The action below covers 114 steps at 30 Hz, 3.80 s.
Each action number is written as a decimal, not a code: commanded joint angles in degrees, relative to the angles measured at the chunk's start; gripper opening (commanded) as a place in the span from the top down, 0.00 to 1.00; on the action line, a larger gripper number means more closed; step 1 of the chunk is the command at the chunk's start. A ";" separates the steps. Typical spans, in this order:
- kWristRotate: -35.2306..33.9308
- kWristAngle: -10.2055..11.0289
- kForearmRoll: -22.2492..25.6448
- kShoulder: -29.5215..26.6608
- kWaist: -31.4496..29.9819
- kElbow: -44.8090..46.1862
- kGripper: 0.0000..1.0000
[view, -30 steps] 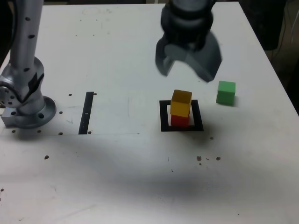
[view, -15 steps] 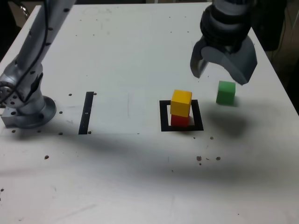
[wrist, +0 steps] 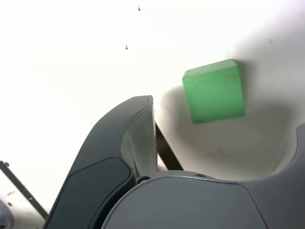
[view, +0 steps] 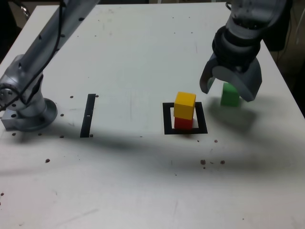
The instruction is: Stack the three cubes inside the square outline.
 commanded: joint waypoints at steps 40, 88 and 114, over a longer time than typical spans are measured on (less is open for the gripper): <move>-0.53 -5.17 -5.40 0.07 2.22 2.74 0.81; -19.82 -11.64 2.67 -20.22 -8.86 16.34 0.82; -19.26 -12.11 -1.20 -18.92 -8.66 19.49 0.34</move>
